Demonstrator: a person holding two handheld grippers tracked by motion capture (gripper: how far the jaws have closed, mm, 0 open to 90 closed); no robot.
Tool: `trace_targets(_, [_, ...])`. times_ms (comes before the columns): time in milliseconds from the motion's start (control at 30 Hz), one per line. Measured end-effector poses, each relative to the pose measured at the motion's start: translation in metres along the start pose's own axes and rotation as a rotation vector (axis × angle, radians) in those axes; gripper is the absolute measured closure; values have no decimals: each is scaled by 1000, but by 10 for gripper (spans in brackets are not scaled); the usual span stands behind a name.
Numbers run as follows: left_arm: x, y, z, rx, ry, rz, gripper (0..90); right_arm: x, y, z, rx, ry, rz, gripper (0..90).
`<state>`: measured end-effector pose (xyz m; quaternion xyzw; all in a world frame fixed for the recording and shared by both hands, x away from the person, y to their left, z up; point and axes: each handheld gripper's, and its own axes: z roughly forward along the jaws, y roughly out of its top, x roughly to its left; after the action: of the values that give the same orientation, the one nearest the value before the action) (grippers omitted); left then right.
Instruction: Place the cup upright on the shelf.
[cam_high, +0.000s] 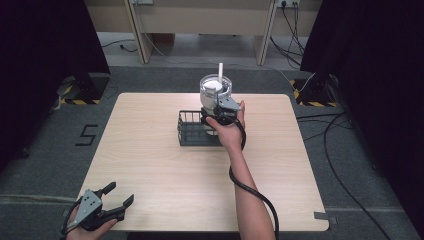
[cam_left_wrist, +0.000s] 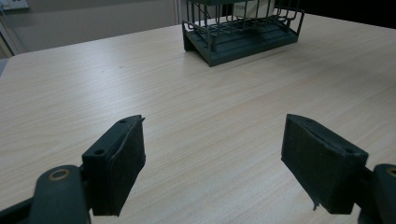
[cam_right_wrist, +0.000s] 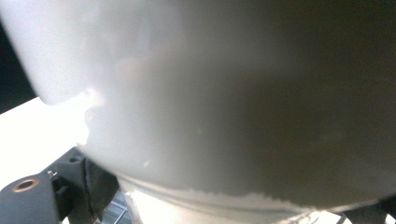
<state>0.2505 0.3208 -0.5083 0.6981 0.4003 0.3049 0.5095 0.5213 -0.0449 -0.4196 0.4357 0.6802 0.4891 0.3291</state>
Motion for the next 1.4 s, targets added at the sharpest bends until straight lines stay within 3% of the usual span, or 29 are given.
trace_targets(600, [-1,-1,1,3,-9,4,208,-1,-10,4,9,6,-24,99])
trace_targets(1400, [0,0,1,-8,-12,1,207,-4,-19,4,-35,28,6,94])
